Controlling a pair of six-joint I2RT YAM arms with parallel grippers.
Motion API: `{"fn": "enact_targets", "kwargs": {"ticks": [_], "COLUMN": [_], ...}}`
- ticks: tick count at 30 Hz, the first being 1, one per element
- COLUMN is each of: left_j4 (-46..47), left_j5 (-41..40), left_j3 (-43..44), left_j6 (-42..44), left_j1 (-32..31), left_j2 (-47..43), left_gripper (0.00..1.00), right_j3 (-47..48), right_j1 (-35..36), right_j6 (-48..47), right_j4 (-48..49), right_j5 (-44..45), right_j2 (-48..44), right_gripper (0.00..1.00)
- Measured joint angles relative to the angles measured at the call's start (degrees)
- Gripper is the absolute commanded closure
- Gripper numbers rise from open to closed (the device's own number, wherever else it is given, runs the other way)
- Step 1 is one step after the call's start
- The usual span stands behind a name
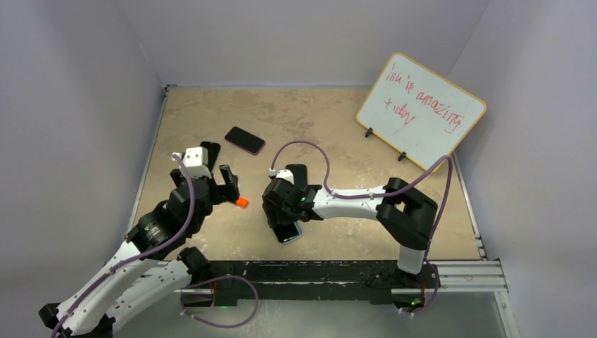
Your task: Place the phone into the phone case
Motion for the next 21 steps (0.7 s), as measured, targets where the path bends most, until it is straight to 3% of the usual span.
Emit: {"fn": "enact_targets", "kwargs": {"ticks": [5,9,16,19,21], "left_j4": [0.0,0.0,0.1,0.1,0.1], "left_j5": [0.0,0.1,0.8,1.4,1.9], "left_j3": [0.0,0.0,0.0,0.0,0.0], "left_j6": [0.0,0.0,0.2,0.2,0.2], "left_j1": [0.0,0.0,0.0,0.0,0.0], "left_j2": [-0.2,-0.2,-0.2,-0.2,-0.2], "left_gripper": [0.01,0.01,0.01,0.01,0.02], "right_j3": [0.2,1.1,2.4,2.6,2.8], "right_j1": [0.0,0.0,0.1,0.1,0.2], "right_j6": [-0.9,-2.4,-3.7,-3.8,-3.5], "right_j4": [-1.0,-2.6,-4.3,-4.7,-4.9], "right_j5": [0.8,1.2,1.5,1.7,1.9], "right_j2": [0.0,0.2,1.0,1.0,0.9], "right_gripper": [0.43,0.3,0.2,0.07,0.04]}}
